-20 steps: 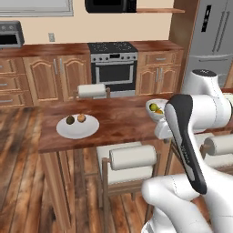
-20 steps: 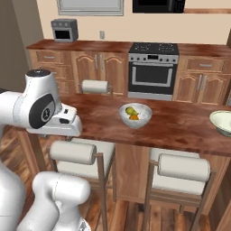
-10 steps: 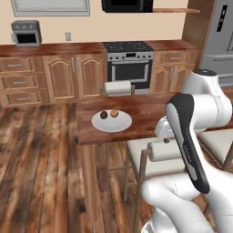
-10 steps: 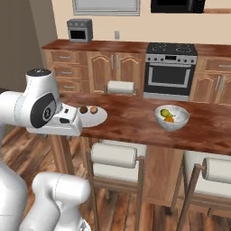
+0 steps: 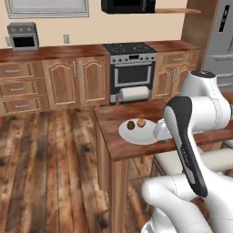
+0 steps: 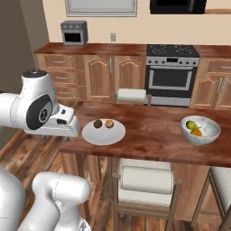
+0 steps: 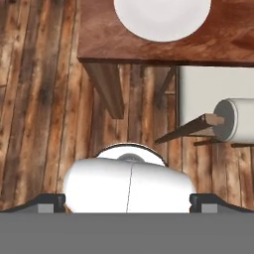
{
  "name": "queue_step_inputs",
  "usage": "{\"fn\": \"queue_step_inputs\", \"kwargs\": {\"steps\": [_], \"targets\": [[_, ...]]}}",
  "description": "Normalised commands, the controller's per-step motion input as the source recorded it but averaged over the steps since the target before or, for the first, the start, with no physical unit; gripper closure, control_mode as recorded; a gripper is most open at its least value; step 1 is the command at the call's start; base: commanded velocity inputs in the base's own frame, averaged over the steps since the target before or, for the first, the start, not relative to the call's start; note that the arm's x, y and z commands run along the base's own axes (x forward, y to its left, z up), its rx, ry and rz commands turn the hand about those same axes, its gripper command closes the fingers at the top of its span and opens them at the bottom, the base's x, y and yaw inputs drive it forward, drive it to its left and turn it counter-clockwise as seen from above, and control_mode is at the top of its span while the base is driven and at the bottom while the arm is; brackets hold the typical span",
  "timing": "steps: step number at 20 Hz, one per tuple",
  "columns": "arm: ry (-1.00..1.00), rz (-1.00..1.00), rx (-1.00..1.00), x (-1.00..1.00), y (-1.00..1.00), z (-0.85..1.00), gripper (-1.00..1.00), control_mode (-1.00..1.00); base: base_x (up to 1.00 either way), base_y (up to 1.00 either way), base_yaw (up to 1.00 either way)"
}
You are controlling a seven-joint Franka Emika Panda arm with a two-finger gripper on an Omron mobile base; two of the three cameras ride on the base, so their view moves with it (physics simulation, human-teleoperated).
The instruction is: Take the fruits from the plate on the dining counter and place two fruits in each bowl.
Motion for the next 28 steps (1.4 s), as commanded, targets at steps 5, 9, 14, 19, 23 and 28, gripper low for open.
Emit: {"fn": "queue_step_inputs", "kwargs": {"steps": [5,9,14,19,23,28], "targets": [[0.0,0.0,0.0,0.0,0.0,0.0,-1.0,1.0,1.0,0.25,-0.28],[0.0,0.0,0.0,0.0,0.0,0.0,-1.0,1.0,0.97,0.18,-0.18],[0.0,-0.06,0.0,0.1,0.12,0.0,-1.0,-1.0,0.33,0.12,-0.08],[0.0,-0.17,0.0,0.13,0.48,0.0,-1.0,-1.0,0.0,0.0,0.0],[-0.05,-0.05,0.0,0.01,0.74,0.05,-1.0,-1.0,0.0,0.0,0.0],[0.01,0.0,0.0,0.84,0.08,0.0,-1.0,-1.0,0.0,0.0,0.0]]}}
